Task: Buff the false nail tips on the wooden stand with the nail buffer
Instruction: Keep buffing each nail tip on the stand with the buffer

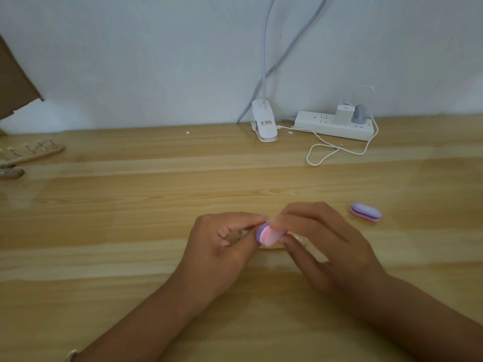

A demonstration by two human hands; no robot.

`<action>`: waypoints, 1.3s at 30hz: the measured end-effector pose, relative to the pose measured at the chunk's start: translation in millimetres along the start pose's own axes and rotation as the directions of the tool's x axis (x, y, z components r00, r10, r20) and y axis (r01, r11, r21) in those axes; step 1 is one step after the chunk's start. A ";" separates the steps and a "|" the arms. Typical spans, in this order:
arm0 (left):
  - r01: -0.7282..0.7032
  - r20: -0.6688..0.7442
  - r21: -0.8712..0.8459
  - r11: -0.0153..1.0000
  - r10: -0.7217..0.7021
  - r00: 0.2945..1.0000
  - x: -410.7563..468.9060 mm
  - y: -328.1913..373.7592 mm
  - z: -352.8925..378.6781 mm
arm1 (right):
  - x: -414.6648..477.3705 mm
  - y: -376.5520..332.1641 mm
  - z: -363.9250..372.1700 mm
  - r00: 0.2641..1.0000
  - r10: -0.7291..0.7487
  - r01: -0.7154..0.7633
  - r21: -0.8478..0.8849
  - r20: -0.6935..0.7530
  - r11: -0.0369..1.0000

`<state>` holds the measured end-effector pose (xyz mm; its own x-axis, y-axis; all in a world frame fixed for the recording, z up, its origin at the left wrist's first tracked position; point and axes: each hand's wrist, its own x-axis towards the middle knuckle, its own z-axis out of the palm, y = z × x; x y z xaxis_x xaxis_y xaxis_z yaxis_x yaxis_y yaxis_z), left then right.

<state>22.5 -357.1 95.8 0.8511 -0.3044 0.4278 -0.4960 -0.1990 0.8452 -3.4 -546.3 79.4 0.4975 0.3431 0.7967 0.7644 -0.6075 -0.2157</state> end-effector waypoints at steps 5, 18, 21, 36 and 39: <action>0.014 0.079 -0.038 0.999 -0.011 0.997 1.1 1.7 -4.2 | 6.5 18.4 -12.7 0.983 0.172 -0.178 -0.086 -0.066 0.980; 0.056 0.018 0.008 0.998 -0.056 0.998 -0.9 0.9 4.4 | 5.3 6.9 -10.7 0.980 0.184 -0.191 -0.091 -0.082 0.977; 0.044 0.030 -0.034 0.998 -0.043 0.999 -2.1 2.3 4.6 | 4.4 2.4 -6.8 0.987 0.152 -0.155 -0.051 -0.057 0.987; 0.091 -0.001 -0.142 0.986 -0.092 0.996 -1.0 5.3 5.0 | 6.0 5.8 -10.2 0.988 0.147 -0.152 -0.120 -0.053 0.981; 0.075 0.024 -0.116 0.990 -0.073 0.997 -1.7 5.0 4.4 | 5.9 4.6 -6.3 0.990 0.135 -0.138 -0.108 -0.033 0.985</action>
<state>17.9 -361.7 97.9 0.8806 -0.3116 0.3569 -0.4071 -0.1123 0.9065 0.5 -551.6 86.7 0.5828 0.2340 0.7782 0.6398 -0.7226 -0.2618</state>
